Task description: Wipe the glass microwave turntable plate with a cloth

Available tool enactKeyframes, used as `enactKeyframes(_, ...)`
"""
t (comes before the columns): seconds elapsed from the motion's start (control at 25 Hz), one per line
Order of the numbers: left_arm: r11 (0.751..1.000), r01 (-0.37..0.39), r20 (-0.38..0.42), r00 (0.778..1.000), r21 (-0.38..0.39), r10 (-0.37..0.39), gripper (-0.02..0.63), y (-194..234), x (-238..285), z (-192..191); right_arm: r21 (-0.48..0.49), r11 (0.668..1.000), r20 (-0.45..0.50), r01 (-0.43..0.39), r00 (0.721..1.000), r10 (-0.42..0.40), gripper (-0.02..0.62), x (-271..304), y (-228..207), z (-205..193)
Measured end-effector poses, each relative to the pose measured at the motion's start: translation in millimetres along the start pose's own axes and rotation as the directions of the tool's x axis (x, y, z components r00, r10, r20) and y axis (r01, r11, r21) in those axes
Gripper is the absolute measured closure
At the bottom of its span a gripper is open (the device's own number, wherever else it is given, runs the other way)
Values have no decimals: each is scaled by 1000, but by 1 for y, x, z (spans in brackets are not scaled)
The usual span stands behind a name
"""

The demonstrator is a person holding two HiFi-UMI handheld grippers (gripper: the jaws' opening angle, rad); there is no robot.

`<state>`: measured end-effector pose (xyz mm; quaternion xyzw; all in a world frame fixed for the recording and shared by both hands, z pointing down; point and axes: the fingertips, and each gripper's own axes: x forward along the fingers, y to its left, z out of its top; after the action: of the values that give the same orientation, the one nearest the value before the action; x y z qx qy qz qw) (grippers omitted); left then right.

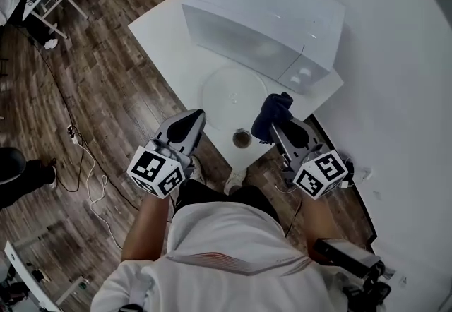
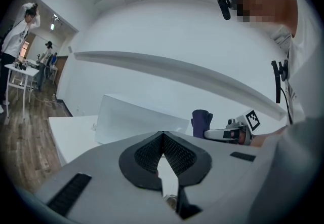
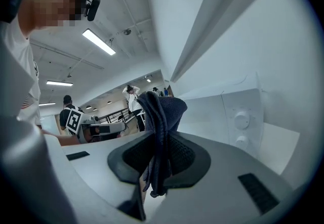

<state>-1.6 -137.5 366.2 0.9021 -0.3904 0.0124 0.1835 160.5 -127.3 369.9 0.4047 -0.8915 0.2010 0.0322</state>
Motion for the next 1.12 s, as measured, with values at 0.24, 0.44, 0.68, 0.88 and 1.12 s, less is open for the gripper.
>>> enactKeyframes(0.24, 1000, 19, -73, 997, -9, -20, 597, 48, 14, -39, 108, 992, -93, 68, 994, -58, 529, 66, -17, -25)
enactKeyframes(0.44, 999, 24, -123, 992, -49, -29, 597, 85, 19, -70, 175, 981, -188, 86, 981, -52, 529, 138, -25, -55)
enactKeyframes(0.68, 997, 43, -164, 985, -66, -53, 597, 104, 26, -100, 235, 967, -285, 94, 958, -24, 529, 210, -34, -92)
enactKeyframes(0.88, 995, 40, -162, 985, -97, -55, 597, 116, 27, -107, 280, 950, -331, 140, 943, -41, 529, 244, -45, -109)
enactKeyframes(1.12, 993, 26, -164, 986, -112, -44, 597, 126, 29, -110, 304, 930, -425, 207, 903, -62, 529, 266, -55, -134)
